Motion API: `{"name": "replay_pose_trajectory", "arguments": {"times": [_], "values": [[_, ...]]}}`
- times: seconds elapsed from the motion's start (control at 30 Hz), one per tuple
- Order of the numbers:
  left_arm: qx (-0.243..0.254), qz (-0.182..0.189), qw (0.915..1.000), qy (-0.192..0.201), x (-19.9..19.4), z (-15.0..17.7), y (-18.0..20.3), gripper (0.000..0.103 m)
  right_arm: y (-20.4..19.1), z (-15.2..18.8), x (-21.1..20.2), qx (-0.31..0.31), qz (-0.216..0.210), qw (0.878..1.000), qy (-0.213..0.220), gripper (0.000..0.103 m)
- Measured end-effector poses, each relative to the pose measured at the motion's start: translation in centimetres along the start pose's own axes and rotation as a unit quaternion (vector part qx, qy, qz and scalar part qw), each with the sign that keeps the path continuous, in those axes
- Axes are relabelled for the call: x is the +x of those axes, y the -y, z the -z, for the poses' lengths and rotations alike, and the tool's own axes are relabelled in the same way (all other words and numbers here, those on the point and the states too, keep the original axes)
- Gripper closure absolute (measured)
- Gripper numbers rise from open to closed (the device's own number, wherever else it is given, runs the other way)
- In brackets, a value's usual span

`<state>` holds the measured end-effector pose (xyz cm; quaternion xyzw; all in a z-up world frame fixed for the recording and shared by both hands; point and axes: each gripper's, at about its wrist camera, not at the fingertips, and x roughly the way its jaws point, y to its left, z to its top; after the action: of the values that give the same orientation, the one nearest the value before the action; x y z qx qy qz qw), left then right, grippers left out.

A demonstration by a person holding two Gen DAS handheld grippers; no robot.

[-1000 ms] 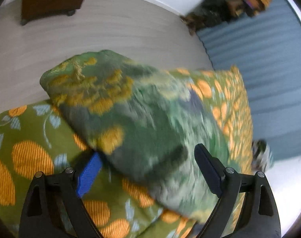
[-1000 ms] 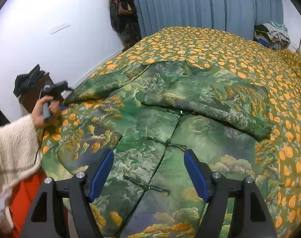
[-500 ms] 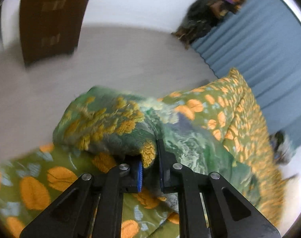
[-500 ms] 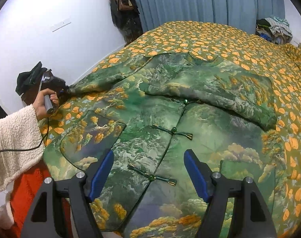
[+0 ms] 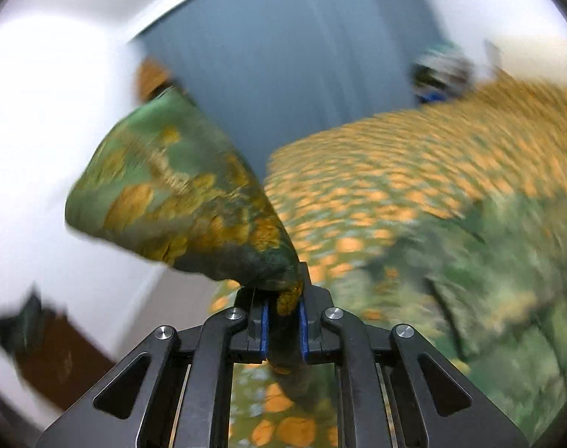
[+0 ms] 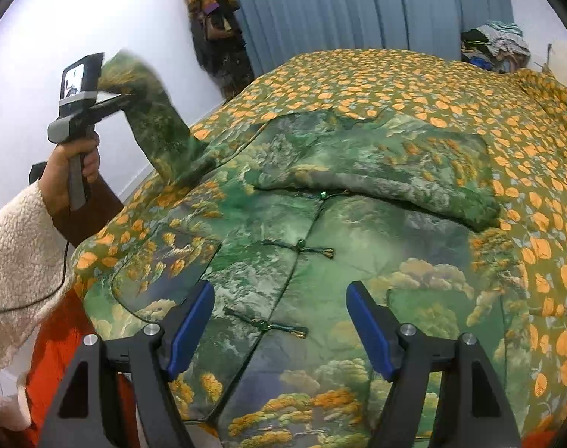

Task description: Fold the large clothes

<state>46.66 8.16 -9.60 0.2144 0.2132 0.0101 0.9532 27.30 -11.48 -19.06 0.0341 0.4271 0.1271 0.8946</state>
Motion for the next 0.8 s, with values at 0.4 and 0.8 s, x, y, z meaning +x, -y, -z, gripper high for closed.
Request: {"name": "replay_pose_trajectory", "arguments": {"times": [0.4, 0.8], "values": [[0.243, 0.105, 0.9629, -0.054, -1.0, 7.3, 19.5, 0.092, 4.2, 0.4, -2.2, 0.05, 0.039, 0.998, 0.026, 0.028], [0.186, 0.167, 0.9627, -0.102, -3.2, 8.9, 19.1, 0.028, 7.9, -3.4, 2.3, 0.098, -0.002, 0.995, 0.004, 0.028]]}}
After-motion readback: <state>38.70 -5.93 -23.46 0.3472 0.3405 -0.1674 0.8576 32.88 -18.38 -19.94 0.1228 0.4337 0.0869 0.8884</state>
